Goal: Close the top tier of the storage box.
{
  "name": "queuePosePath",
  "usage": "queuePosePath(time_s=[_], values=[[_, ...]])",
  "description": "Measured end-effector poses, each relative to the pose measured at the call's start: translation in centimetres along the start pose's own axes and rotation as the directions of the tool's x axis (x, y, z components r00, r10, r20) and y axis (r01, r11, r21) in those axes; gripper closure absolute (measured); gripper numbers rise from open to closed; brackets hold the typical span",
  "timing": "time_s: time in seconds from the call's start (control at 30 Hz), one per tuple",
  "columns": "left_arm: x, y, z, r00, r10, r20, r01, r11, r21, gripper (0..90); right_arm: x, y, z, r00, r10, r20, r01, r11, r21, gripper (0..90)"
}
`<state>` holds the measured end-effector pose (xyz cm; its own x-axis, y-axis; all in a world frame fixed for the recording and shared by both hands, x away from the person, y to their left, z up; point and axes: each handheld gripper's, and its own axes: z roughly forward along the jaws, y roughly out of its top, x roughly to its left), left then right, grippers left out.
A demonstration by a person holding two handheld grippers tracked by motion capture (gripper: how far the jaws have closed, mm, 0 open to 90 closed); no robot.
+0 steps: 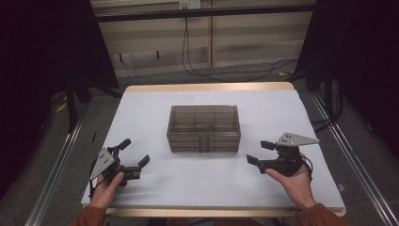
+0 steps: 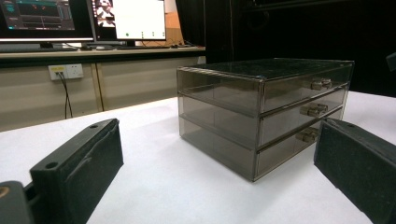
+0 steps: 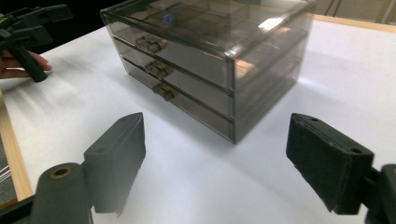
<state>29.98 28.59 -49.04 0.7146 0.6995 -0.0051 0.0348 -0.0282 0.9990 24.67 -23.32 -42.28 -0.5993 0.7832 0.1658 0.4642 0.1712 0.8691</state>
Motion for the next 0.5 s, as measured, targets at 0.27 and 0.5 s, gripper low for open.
queuePosePath(time_s=[0.27,0.5], values=[[0.0,0.0,0.0,1.0000,0.000,-0.001,0.000,1.0000,0.001,1.2,-1.4,-1.9,-1.4,0.9963,0.042,0.075,-0.042,0.999,-0.012,14.5],[0.1,0.0,0.0,0.9999,0.010,-0.005,-0.009,0.9999,0.011,1.2,-3.1,-3.7,-2.9,0.9841,0.085,0.156,-0.083,0.996,-0.018,11.1]])
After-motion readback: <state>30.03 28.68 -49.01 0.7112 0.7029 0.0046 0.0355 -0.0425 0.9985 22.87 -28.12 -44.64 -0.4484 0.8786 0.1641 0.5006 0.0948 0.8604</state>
